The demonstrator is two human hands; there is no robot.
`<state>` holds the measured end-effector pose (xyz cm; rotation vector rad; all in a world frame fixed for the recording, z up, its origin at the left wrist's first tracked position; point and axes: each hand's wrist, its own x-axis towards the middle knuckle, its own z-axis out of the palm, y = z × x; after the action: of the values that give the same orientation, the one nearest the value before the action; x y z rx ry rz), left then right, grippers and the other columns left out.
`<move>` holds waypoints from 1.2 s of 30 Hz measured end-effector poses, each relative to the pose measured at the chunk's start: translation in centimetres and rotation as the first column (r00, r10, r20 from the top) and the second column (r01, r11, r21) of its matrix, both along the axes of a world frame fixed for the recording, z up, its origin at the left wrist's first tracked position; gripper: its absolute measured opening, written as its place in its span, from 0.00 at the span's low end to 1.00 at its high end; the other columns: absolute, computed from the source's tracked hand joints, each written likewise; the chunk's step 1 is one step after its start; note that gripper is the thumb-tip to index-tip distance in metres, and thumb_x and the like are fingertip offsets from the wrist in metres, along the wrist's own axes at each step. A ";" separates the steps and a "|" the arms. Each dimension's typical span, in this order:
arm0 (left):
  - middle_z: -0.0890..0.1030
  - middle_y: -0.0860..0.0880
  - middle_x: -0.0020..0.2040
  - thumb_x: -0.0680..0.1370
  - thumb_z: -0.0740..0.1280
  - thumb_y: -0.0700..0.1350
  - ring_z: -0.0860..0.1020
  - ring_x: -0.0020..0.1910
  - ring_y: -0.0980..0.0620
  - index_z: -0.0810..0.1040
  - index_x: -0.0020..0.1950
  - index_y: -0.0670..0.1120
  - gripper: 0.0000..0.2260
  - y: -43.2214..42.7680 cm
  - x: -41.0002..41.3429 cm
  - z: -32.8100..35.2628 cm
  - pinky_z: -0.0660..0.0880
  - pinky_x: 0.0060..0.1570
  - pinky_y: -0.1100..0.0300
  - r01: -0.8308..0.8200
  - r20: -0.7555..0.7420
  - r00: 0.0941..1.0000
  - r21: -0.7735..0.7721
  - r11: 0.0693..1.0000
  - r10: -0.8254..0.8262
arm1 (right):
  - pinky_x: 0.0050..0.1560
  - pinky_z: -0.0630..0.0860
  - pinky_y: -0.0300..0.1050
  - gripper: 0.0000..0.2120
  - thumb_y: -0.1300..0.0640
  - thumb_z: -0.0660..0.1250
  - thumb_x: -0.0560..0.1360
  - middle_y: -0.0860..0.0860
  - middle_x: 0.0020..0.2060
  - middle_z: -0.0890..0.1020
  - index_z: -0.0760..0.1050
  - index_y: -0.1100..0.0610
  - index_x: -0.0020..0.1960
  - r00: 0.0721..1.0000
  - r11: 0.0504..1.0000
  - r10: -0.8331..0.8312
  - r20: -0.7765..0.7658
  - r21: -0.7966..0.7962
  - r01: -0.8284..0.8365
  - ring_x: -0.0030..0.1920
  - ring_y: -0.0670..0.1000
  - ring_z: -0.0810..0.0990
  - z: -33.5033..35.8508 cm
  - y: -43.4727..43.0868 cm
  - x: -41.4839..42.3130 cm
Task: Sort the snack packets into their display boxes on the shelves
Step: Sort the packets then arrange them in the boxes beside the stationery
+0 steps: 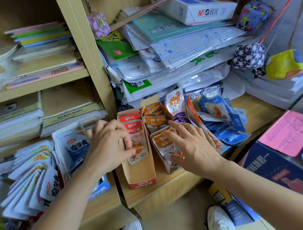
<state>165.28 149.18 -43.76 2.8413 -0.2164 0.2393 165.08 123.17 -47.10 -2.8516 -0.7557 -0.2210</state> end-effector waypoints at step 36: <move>0.81 0.54 0.64 0.77 0.71 0.56 0.72 0.61 0.47 0.71 0.75 0.55 0.27 -1.3 2.8 -0.4 0.64 0.57 0.49 -0.054 0.136 0.990 0.076 0.996 0.043 | 0.46 0.84 0.50 0.04 0.64 0.71 0.77 0.51 0.42 0.87 0.82 0.59 0.51 0.955 0.372 -0.050 -0.291 0.882 0.289 0.43 0.49 0.87 4.3 -2.8 2.1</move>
<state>168.12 147.85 -44.16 2.9143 -0.1878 0.4420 167.22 120.32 -42.77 -1.7728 -0.1354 -0.2450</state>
